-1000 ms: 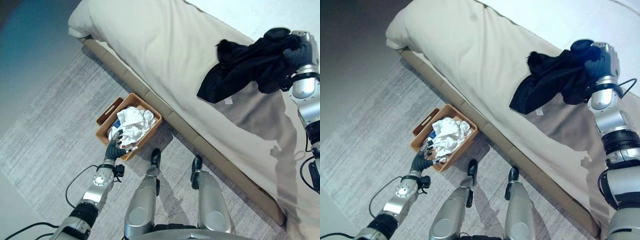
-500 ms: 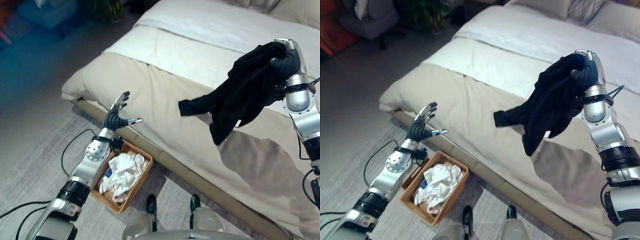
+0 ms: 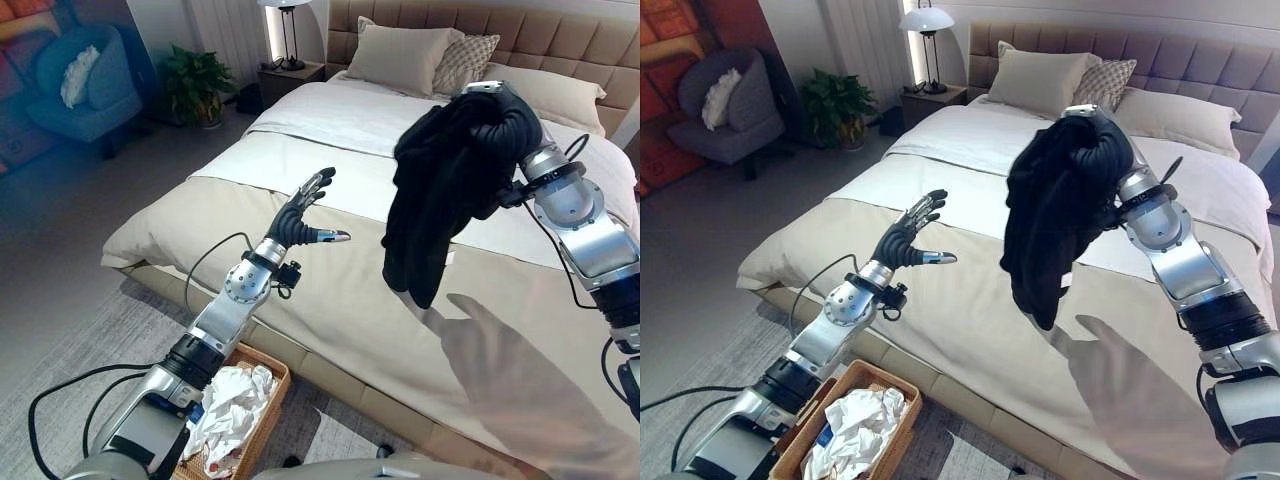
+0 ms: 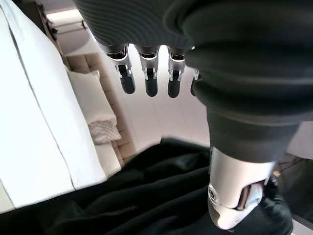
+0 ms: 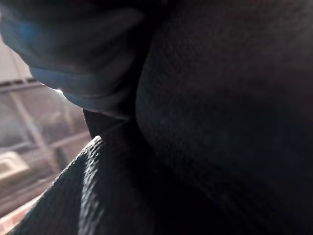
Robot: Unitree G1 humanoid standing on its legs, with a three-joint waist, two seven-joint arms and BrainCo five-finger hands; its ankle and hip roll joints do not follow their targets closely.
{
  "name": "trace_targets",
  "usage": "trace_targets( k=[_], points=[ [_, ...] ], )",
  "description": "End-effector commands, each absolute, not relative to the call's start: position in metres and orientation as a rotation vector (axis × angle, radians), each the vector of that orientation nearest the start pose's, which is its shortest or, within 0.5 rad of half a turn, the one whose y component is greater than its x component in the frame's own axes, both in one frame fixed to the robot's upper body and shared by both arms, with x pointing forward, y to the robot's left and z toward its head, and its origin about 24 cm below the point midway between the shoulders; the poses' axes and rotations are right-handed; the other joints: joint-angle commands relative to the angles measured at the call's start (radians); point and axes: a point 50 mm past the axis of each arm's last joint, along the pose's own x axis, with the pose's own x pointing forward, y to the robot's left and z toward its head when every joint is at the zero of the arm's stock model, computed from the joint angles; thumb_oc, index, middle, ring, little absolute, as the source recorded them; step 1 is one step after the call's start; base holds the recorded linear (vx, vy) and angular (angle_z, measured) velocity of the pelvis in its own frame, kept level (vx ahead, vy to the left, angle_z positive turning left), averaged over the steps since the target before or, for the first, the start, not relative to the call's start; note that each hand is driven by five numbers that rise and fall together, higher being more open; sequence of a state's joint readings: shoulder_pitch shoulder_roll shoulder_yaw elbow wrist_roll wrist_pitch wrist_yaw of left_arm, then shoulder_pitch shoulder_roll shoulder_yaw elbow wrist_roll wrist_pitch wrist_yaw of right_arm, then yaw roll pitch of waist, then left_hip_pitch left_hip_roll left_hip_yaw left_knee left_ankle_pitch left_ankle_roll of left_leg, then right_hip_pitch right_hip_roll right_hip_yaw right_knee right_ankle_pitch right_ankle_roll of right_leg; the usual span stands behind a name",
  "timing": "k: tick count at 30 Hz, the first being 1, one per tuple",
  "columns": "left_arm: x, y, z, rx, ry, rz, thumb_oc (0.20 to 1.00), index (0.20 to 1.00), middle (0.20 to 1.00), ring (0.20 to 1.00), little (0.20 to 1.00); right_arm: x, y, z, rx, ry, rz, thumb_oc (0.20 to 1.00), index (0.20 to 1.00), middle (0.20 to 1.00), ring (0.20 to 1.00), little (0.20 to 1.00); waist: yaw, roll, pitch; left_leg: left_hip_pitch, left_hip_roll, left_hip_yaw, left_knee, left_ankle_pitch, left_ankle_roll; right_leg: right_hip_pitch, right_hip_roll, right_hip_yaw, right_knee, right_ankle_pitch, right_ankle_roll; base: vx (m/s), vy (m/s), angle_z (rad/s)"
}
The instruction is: Pick up clothes into the bucket
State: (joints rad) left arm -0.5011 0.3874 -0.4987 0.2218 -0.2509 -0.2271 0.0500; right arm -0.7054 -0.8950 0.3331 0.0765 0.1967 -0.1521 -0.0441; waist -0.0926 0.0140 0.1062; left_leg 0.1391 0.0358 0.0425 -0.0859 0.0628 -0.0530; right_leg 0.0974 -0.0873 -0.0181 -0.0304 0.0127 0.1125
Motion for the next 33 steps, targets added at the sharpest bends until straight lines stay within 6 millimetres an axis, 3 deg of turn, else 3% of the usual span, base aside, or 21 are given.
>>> trace_targets(
  k=[1, 8, 16, 25, 26, 27, 33],
  points=[
    [0.327, 0.076, 0.130, 0.224, -0.381, -0.495, 1.000, 1.000, 1.000, 1.000, 1.000, 0.312, -0.166, 0.290, -0.644, -0.839, 0.300, 0.200, 0.200, 0.200, 0.200, 0.200, 0.016, -0.062, -0.102, -0.051, -0.028, -0.007, 0.108, -0.105, 0.013, -0.046, -0.042, -0.011, 0.059, -0.002, 0.039, -0.01, -0.002, -0.13],
    [0.317, 0.029, 0.125, -0.207, -0.212, -0.670, 1.000, 1.000, 1.000, 1.000, 1.000, 0.299, -0.126, 0.290, -0.529, -0.895, 0.494, 0.200, 0.200, 0.200, 0.200, 0.200, 0.003, -0.055, -0.098, -0.040, -0.029, -0.010, 0.107, -0.109, 0.015, -0.034, -0.043, -0.014, 0.058, -0.005, 0.039, 0.01, 0.002, -0.03],
    [0.295, -0.008, 0.146, -0.445, -0.128, -0.933, 1.000, 1.000, 1.000, 1.000, 1.000, 0.294, -0.106, 0.282, -0.486, -0.872, 0.612, 0.200, 0.200, 0.200, 0.200, 0.200, -0.001, -0.054, -0.092, -0.041, -0.032, -0.026, 0.108, -0.105, 0.011, -0.022, -0.045, -0.033, 0.059, -0.010, 0.041, 0.00, 0.000, 0.01],
    [0.274, -0.009, 0.143, -0.625, -0.011, -1.105, 1.000, 1.000, 1.000, 1.000, 1.000, 0.302, -0.113, 0.274, -0.496, -0.817, 0.594, 0.200, 0.200, 0.200, 0.200, 0.200, 0.000, -0.059, -0.086, -0.044, -0.034, -0.035, 0.109, -0.106, 0.008, -0.018, -0.050, -0.048, 0.060, -0.012, 0.042, 0.01, 0.006, 0.08],
    [0.273, -0.006, 0.142, -0.644, -0.005, -1.100, 0.429, 0.429, 0.429, 0.429, 0.429, 0.303, -0.115, 0.274, -0.500, -0.814, 0.584, 0.200, 0.200, 0.200, 0.200, 0.200, 0.002, -0.060, -0.084, -0.045, -0.035, -0.036, 0.110, -0.106, 0.008, -0.019, -0.051, -0.049, 0.061, -0.012, 0.043, 0.00, 0.000, 0.00],
    [0.274, -0.003, 0.141, -0.650, -0.009, -1.086, 0.200, 0.200, 0.200, 0.200, 0.200, 0.304, -0.117, 0.272, -0.500, -0.809, 0.571, 0.200, 0.200, 0.200, 0.200, 0.200, 0.003, -0.062, -0.083, -0.047, -0.037, -0.037, 0.112, -0.107, 0.009, -0.019, -0.052, -0.051, 0.063, -0.012, 0.043, 0.00, 0.000, 0.00],
    [0.277, 0.012, 0.135, -0.737, -0.014, -1.011, 0.200, 0.200, 0.200, 0.200, 0.200, 0.308, -0.134, 0.267, -0.511, -0.790, 0.485, 0.200, 0.200, 0.200, 0.200, 0.200, 0.011, -0.065, -0.077, -0.054, -0.045, -0.044, 0.124, -0.113, 0.015, -0.023, -0.059, -0.051, 0.075, -0.017, 0.044, 0.00, 0.000, 0.00]
  ],
)
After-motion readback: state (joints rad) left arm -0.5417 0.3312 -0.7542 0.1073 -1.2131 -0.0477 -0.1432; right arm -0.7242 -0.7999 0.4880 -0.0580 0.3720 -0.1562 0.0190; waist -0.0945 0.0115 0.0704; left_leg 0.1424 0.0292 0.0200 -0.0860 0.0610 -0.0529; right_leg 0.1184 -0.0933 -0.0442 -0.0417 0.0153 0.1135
